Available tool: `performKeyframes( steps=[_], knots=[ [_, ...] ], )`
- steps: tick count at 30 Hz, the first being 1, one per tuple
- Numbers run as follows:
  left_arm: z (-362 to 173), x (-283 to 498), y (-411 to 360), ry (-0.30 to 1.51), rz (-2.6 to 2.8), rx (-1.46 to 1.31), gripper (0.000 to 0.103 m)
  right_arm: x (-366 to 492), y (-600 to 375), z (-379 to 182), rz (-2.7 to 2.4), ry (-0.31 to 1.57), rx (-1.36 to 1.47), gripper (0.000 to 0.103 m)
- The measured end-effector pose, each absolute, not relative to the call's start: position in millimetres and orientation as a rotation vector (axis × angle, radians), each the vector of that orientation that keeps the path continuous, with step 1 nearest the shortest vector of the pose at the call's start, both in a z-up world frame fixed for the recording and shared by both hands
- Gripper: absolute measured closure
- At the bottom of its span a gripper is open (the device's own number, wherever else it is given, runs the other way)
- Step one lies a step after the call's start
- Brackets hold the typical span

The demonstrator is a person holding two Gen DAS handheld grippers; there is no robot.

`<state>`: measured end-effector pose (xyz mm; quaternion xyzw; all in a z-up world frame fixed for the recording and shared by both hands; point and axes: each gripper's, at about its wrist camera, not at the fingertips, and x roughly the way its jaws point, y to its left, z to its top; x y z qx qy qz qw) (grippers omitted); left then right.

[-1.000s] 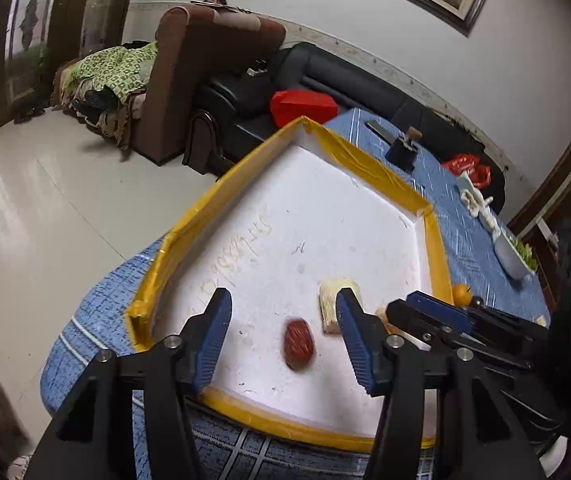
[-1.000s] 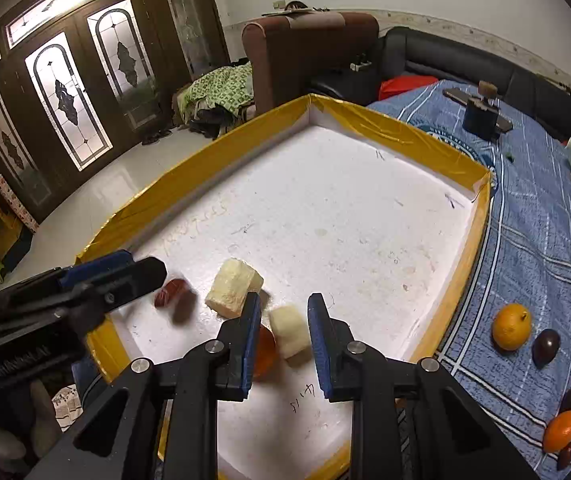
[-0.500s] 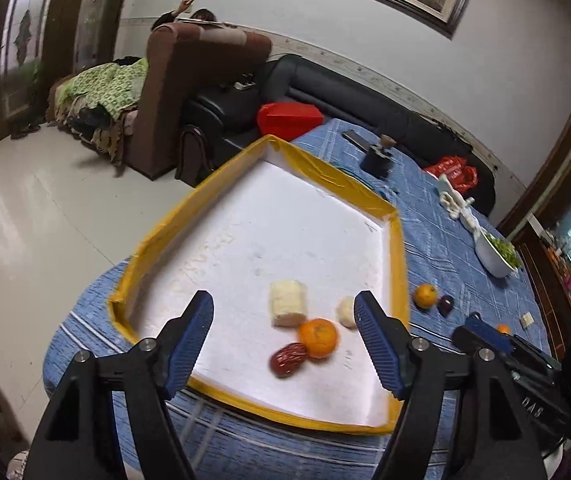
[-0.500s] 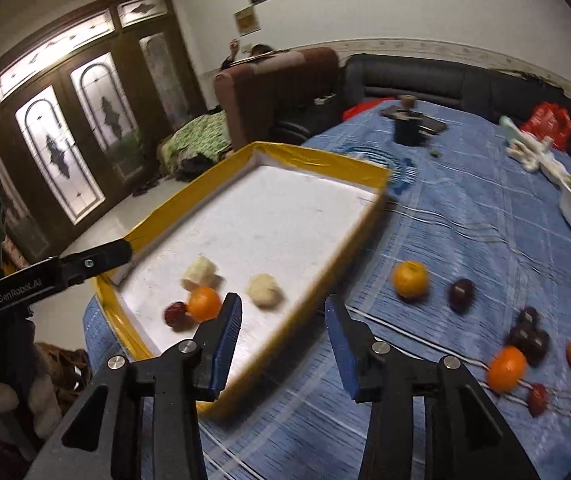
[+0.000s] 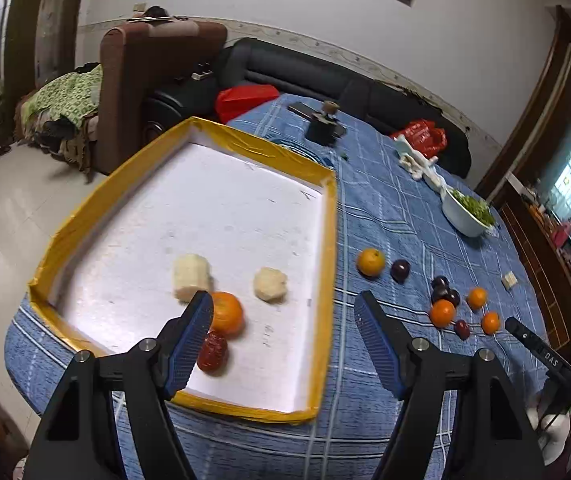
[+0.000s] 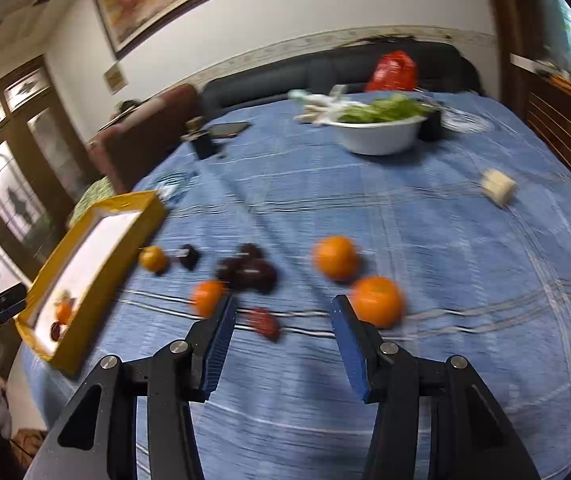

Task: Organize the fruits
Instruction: 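Move both open tools back toward the remaining fruit, then grasp an orange with the left tool while the right tool grasps a red date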

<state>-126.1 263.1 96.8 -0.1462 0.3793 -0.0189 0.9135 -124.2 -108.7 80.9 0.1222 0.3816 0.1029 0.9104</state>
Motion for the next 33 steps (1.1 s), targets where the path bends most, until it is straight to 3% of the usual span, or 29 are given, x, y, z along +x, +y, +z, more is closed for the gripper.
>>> performKeyframes(
  steps=[11,25,28,30,33],
  knots=[
    [91.0,-122.1,233.9,0.809,-0.082,-0.259,0.029,-133.4,-145.7,66.9,0.173,0.802,0.311,0.049],
    [85.2,-100.3,181.4,0.866,-0.175,-0.137,0.029,-94.9,-71.8,43.3,0.376,0.899,0.202,0.05],
    [77.9,-92.7,165.9,0.887,-0.198,-0.112,0.029,-91.4,-66.3,37.9,0.375,0.908,0.18,0.061],
    [73.6,-87.1,157.2,0.899,-0.21,-0.103,0.029,-89.6,-63.3,34.0,0.387,0.922,0.166,0.077],
    [68.6,-76.8,140.0,0.917,-0.235,-0.073,0.029,-89.9,-62.2,32.8,0.402,0.92,0.157,0.082]
  ],
)
